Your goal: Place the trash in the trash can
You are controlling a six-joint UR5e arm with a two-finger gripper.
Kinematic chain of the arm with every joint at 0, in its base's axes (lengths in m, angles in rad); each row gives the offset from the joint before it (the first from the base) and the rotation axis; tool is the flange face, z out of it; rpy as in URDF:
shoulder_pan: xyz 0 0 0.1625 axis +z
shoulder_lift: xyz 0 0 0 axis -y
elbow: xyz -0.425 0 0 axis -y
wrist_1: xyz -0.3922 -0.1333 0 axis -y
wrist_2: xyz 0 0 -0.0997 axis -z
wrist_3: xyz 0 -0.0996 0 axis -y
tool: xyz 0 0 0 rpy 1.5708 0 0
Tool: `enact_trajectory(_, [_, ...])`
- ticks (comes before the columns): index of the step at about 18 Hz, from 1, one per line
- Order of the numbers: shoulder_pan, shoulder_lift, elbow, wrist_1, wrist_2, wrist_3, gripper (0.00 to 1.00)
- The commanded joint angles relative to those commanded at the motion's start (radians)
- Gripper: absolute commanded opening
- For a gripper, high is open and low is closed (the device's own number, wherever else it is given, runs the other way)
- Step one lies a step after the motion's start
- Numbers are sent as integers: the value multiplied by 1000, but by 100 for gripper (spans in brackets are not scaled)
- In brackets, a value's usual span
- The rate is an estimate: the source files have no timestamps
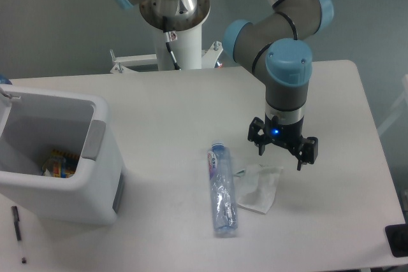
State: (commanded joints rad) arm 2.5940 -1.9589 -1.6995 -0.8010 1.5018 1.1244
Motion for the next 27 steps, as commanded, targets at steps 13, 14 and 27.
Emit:
enact_trajectory(13, [-54, -100, -11, 52, 12, 0, 99])
enact_trajectory(14, [-54, -106, -17, 54, 14, 2, 93])
enact_trajectory(27, [-94, -120, -28, 52, 87, -55, 0])
